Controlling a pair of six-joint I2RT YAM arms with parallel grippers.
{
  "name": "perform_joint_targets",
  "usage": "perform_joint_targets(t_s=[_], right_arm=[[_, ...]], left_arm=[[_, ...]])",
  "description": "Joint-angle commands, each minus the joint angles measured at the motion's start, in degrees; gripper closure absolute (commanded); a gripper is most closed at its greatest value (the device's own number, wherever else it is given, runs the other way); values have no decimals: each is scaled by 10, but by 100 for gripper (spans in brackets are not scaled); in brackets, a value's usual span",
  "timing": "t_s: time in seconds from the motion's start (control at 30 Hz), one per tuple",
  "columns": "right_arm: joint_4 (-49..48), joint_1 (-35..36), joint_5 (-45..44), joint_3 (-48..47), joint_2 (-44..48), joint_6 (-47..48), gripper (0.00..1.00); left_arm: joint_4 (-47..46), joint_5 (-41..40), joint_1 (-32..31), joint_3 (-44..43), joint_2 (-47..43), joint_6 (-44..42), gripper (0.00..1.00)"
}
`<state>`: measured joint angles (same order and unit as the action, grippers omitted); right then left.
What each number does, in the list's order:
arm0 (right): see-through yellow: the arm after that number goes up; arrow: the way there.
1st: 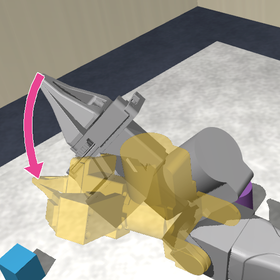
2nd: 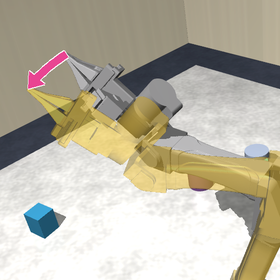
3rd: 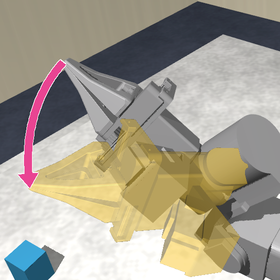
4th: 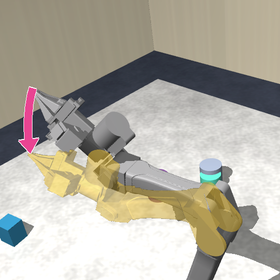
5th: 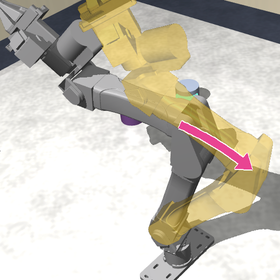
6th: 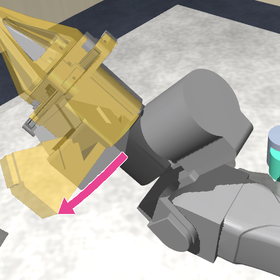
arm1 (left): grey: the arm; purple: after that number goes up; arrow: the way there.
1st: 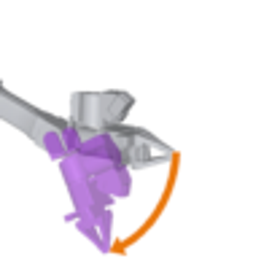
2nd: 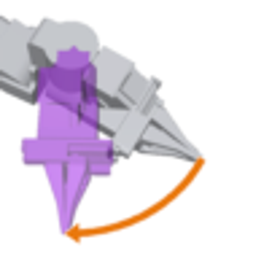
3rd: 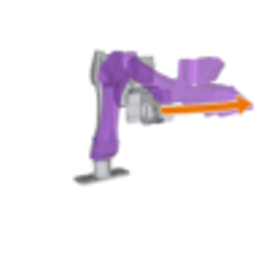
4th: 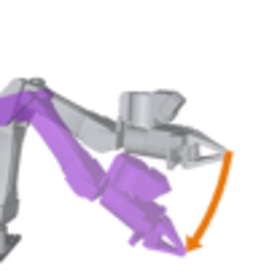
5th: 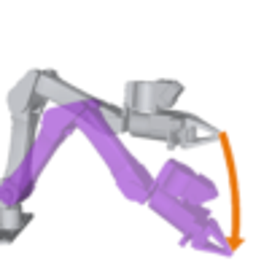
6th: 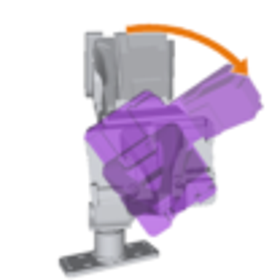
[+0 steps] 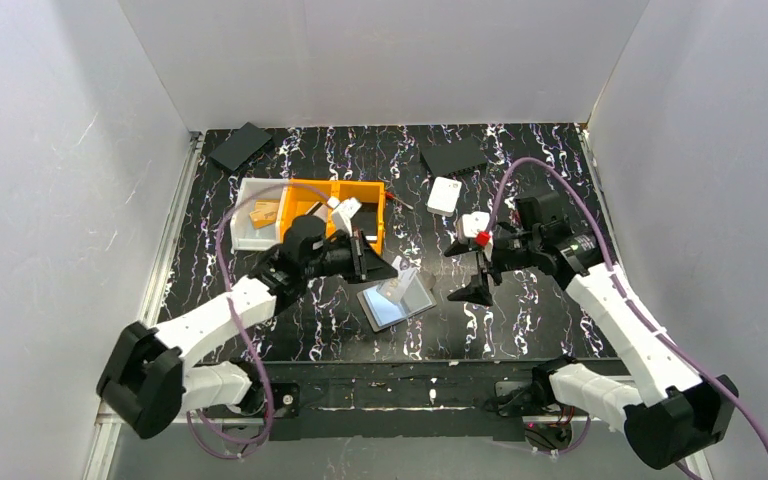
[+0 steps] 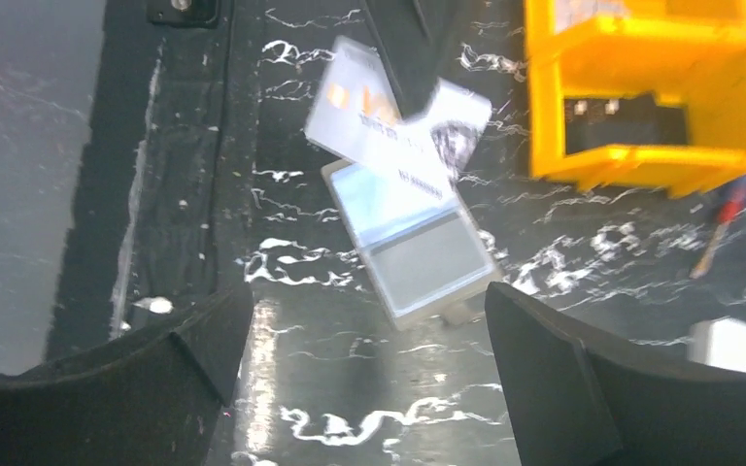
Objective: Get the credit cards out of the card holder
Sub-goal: Place the credit card in the storage box.
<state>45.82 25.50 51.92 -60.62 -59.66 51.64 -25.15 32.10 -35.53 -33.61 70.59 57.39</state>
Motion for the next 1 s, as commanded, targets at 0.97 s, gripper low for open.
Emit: perform_joint_targets(t_s=[0.97], right_arm=[[-403, 65, 159, 172, -38, -376, 35]], left_arm=[[407, -32, -148, -238, -31, -623, 100]])
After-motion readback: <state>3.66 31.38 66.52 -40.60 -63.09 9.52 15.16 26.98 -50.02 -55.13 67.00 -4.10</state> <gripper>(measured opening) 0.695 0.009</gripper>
